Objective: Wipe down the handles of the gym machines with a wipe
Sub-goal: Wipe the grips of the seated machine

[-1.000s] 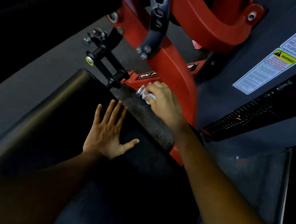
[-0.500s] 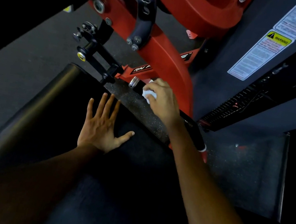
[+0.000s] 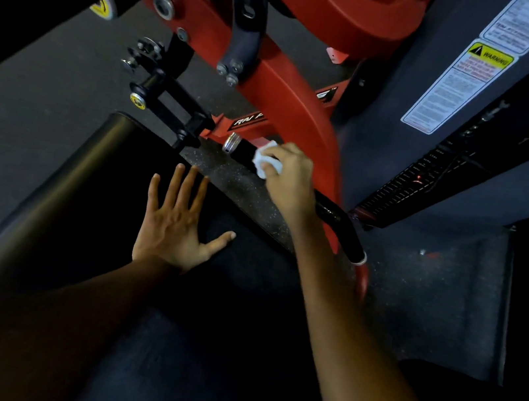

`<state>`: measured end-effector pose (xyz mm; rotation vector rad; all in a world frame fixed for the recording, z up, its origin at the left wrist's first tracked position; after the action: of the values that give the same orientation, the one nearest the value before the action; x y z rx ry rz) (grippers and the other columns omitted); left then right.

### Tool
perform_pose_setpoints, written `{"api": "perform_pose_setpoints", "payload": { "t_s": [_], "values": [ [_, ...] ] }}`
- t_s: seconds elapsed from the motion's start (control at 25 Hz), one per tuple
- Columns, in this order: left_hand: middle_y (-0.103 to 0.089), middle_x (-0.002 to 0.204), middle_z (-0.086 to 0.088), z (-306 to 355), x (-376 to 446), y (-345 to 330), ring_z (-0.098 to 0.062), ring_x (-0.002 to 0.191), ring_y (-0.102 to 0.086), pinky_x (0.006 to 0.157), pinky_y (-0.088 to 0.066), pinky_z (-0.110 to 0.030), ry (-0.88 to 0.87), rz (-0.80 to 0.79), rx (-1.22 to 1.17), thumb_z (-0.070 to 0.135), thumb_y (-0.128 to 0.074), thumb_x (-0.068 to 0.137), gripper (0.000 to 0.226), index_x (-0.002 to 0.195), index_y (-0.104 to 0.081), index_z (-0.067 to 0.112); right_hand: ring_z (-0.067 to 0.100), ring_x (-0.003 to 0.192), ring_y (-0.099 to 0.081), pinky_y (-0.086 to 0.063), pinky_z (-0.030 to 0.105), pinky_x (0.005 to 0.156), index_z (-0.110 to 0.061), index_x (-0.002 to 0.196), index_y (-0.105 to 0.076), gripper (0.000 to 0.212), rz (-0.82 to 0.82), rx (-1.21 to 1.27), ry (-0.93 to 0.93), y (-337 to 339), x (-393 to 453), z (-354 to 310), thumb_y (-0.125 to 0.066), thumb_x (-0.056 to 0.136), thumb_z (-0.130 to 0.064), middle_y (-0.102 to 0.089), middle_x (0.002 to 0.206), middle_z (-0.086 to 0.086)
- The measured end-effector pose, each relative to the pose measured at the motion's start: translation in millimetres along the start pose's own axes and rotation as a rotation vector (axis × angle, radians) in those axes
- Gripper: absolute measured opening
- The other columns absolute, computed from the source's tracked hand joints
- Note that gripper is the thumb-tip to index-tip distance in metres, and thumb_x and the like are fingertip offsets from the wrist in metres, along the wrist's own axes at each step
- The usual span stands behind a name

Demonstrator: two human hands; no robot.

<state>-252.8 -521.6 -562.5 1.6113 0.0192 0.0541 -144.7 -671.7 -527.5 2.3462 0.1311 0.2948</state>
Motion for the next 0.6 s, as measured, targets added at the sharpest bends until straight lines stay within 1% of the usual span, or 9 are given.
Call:
{"api": "perform_pose_setpoints", "payload": {
  "t_s": [0.08, 0.16, 0.2, 0.28, 0.32, 0.4, 0.44, 0.52, 0.6],
  "values": [
    [-0.025, 0.155, -0.012, 0.1, -0.1, -0.4, -0.027, 0.145, -0.013, 0.115, 0.000, -0.049, 0.003, 0.000, 0.006, 0.081, -0.025, 0.077, 0.101, 0.145, -0.035, 0.008, 0.024, 0.098, -0.056, -0.035, 0.010, 0.078, 0.000, 0.104, -0.068, 0.025, -0.084, -0.021, 0.038, -8.4, 6.7, -9.2, -0.061, 0.081, 0.006, -0.061, 0.106, 0.014],
    [-0.024, 0.155, -0.012, -1.0, -0.5, -0.8, -0.027, 0.146, -0.012, 0.116, -0.001, -0.050, 0.000, 0.001, 0.002, 0.081, -0.025, 0.077, 0.100, 0.145, -0.034, 0.008, 0.028, 0.097, -0.057, -0.038, 0.014, 0.080, 0.001, 0.105, -0.068, 0.028, -0.111, -0.010, 0.044, -0.5, 0.7, 10.3, -0.057, 0.080, 0.009, -0.060, 0.105, 0.017],
    [-0.024, 0.155, -0.012, -1.3, -0.8, -0.8, -0.027, 0.146, -0.012, 0.116, -0.002, -0.050, -0.002, 0.002, 0.006, 0.081, -0.024, 0.077, 0.100, 0.146, -0.034, 0.008, 0.029, 0.094, -0.059, -0.045, 0.020, 0.080, 0.001, 0.104, -0.069, 0.029, -0.079, -0.002, -0.002, 9.6, -6.4, 27.1, -0.055, 0.081, 0.008, -0.060, 0.104, 0.017],
    [-0.023, 0.155, -0.012, -0.8, -1.0, -0.6, -0.027, 0.146, -0.011, 0.116, -0.001, -0.050, -0.008, 0.003, 0.013, 0.080, -0.024, 0.078, 0.100, 0.146, -0.033, 0.008, 0.028, 0.090, -0.061, -0.055, 0.037, 0.077, -0.001, 0.105, -0.069, 0.028, 0.030, 0.030, -0.192, 29.2, -22.8, 57.0, -0.052, 0.082, 0.003, -0.059, 0.104, 0.014],
    [-0.023, 0.156, -0.012, -0.4, -0.9, -0.8, -0.027, 0.146, -0.011, 0.116, -0.001, -0.050, -0.009, 0.005, 0.013, 0.080, -0.024, 0.078, 0.099, 0.146, -0.033, 0.008, 0.026, 0.091, -0.060, -0.056, 0.036, 0.077, -0.002, 0.105, -0.069, 0.028, 0.074, 0.025, -0.261, 32.5, -28.3, 62.9, -0.052, 0.083, 0.001, -0.058, 0.105, 0.013],
    [-0.024, 0.155, -0.012, -0.5, -0.6, -1.8, -0.027, 0.146, -0.012, 0.116, -0.001, -0.050, -0.009, 0.008, 0.015, 0.080, -0.024, 0.078, 0.099, 0.146, -0.034, 0.008, 0.023, 0.093, -0.058, -0.047, 0.014, 0.078, -0.001, 0.108, -0.067, 0.027, 0.079, -0.030, -0.244, 24.8, -25.9, 45.7, -0.054, 0.085, 0.002, -0.058, 0.111, 0.016],
    [-0.024, 0.155, -0.012, -0.5, -0.2, -2.5, -0.028, 0.146, -0.012, 0.116, -0.002, -0.050, -0.009, 0.009, 0.014, 0.080, -0.025, 0.078, 0.099, 0.145, -0.034, 0.008, 0.022, 0.096, -0.057, -0.042, 0.007, 0.075, -0.001, 0.110, -0.066, 0.027, 0.038, -0.047, -0.206, 16.1, -20.9, 31.0, -0.054, 0.087, 0.002, -0.056, 0.115, 0.017],
    [-0.024, 0.155, -0.012, -0.3, -0.1, -3.3, -0.028, 0.146, -0.013, 0.115, -0.001, -0.050, -0.008, 0.010, 0.006, 0.080, -0.027, 0.078, 0.099, 0.145, -0.035, 0.008, 0.023, 0.105, -0.053, -0.035, 0.006, 0.077, 0.000, 0.112, -0.064, 0.027, -0.017, -0.084, -0.104, 1.7, -13.8, 7.1, -0.054, 0.087, 0.002, -0.053, 0.120, 0.016],
    [-0.025, 0.155, -0.013, 0.3, -0.3, -3.0, -0.028, 0.146, -0.012, 0.115, 0.000, -0.050, -0.012, 0.015, 0.004, 0.080, -0.027, 0.078, 0.099, 0.145, -0.035, 0.008, 0.024, 0.105, -0.051, -0.039, 0.015, 0.081, 0.001, 0.111, -0.065, 0.028, -0.001, -0.103, -0.036, 2.2, -16.5, 9.6, -0.053, 0.086, 0.005, -0.055, 0.115, 0.015]
  ]
}}
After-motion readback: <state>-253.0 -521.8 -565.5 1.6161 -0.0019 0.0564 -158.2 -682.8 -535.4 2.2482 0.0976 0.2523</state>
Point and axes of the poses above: each hand's wrist, its own x-axis towards the middle knuckle, its own y-axis out of the back of the hand, z = x × y, the point moved 4 cm from there along x, towards the middle knuckle
